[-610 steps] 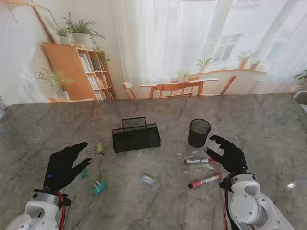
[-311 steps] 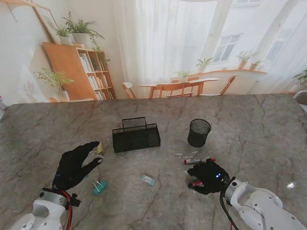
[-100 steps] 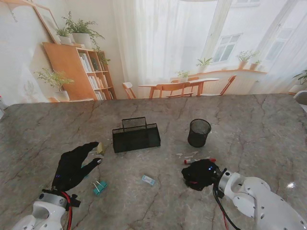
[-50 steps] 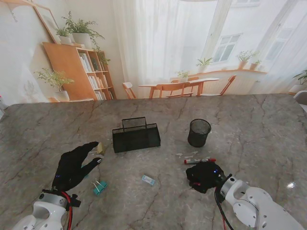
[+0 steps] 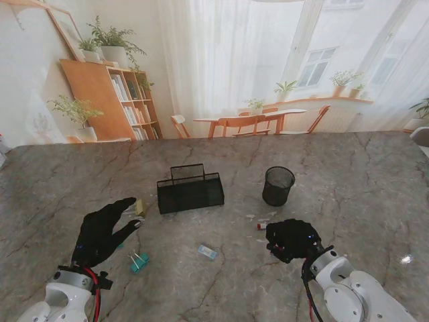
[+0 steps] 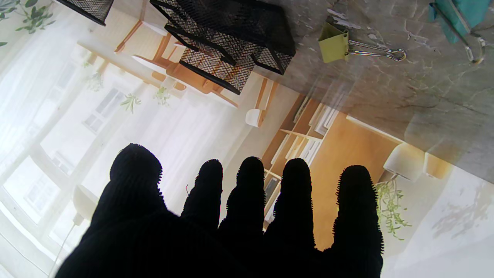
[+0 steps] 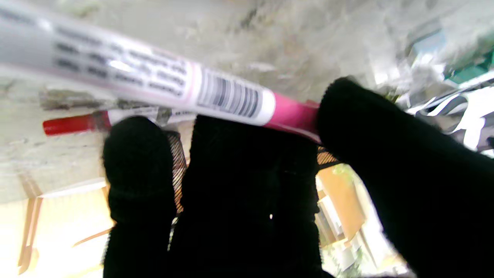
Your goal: Organize desk stationery
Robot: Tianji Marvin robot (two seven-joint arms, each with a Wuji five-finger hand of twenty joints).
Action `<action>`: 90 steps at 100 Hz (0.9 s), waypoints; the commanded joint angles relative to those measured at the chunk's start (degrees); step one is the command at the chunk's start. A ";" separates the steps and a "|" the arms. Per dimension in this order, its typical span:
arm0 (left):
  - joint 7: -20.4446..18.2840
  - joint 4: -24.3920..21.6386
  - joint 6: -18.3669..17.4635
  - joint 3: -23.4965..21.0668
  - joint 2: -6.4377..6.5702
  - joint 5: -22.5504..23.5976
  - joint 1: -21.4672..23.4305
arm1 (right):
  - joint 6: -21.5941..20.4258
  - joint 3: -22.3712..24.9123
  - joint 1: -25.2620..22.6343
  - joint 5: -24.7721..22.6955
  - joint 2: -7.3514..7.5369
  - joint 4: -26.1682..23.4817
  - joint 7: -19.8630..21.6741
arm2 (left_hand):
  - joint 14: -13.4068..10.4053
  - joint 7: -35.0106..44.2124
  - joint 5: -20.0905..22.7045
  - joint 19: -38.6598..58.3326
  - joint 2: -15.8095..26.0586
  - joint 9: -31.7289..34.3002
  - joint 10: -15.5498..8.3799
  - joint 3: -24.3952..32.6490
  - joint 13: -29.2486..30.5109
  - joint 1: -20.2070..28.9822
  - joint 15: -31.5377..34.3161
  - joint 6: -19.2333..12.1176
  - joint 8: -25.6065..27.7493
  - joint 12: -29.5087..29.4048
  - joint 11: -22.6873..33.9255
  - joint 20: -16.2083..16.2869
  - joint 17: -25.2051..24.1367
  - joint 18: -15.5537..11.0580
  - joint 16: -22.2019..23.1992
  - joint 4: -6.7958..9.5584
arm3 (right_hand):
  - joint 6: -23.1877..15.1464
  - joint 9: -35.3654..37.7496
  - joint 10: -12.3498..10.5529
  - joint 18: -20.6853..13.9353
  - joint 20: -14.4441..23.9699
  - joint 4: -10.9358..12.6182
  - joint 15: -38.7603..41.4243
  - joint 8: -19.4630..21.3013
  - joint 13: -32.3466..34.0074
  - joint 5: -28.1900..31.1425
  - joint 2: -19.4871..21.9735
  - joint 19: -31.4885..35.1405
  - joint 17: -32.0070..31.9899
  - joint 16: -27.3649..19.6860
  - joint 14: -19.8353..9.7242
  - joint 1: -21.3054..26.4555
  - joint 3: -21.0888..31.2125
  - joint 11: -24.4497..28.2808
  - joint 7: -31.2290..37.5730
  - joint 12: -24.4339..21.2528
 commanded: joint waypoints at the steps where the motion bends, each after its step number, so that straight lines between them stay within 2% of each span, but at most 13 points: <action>1: 0.22 -0.14 -0.22 0.09 -0.27 -0.05 0.43 | 1.47 0.30 -0.57 1.42 -0.63 -1.17 0.10 | -0.43 0.28 0.96 1.05 2.92 0.59 -0.64 -0.66 1.35 1.00 0.68 -0.31 0.41 0.71 0.02 1.70 -0.13 -0.56 0.59 1.19 | -9.07 1.72 -0.24 0.06 -0.22 3.44 0.27 2.98 2.50 1.44 1.41 1.99 2.04 -0.01 -1.97 7.11 8.83 -0.45 7.93 -0.28; 23: 0.70 -0.16 -0.60 -0.13 -0.35 -0.03 0.65 | 10.01 0.00 -1.35 9.60 -3.02 -5.46 -3.32 | -0.51 0.28 0.94 1.11 3.04 0.57 -0.65 -0.65 1.35 1.05 0.69 -0.31 0.42 0.72 0.02 1.68 -0.09 -0.69 0.63 1.19 | -8.64 1.52 0.21 0.62 -0.68 3.64 0.30 3.01 2.21 1.54 1.39 2.01 1.95 0.10 -1.53 7.67 8.51 -0.58 8.02 -0.08; 53: 2.14 -0.08 -0.91 -0.76 -0.53 0.44 1.19 | 23.26 -3.49 2.68 23.29 -7.14 -9.96 -9.82 | -0.51 0.32 1.01 1.17 3.16 0.67 -0.69 -0.68 1.42 1.04 0.73 -0.24 0.44 0.76 0.06 1.68 -0.06 -0.68 0.67 1.18 | -7.69 1.61 1.52 2.17 -1.15 3.63 0.52 2.75 2.02 1.89 0.76 2.14 1.82 0.27 -0.22 8.86 8.19 -0.89 8.00 0.24; 74: 1.29 0.20 -0.95 -0.62 -0.48 -0.25 0.74 | 28.28 -5.84 7.16 28.53 -9.54 -10.73 -14.97 | -0.34 0.35 1.11 1.15 3.16 0.65 -0.47 -0.66 1.30 1.12 0.72 -0.05 0.46 0.77 0.05 1.64 -0.22 -0.74 0.70 1.19 | -7.44 1.24 1.57 2.01 -1.71 3.83 0.41 2.90 1.65 1.53 1.90 1.87 1.71 0.25 -0.24 9.13 7.44 -1.16 7.85 0.61; 90: 0.07 0.13 -1.61 -0.05 -0.14 0.34 0.13 | 29.78 -6.88 10.83 30.07 -10.44 -9.61 -16.62 | -0.40 0.34 1.10 1.26 3.24 0.72 -0.54 -0.71 1.44 1.00 0.78 -0.19 0.46 0.77 0.07 1.67 -0.05 -0.69 0.73 1.18 | -7.47 0.75 1.37 1.47 -2.05 4.40 0.27 3.37 1.33 0.86 2.90 1.56 1.55 0.35 -0.55 9.07 6.73 -1.32 7.72 0.88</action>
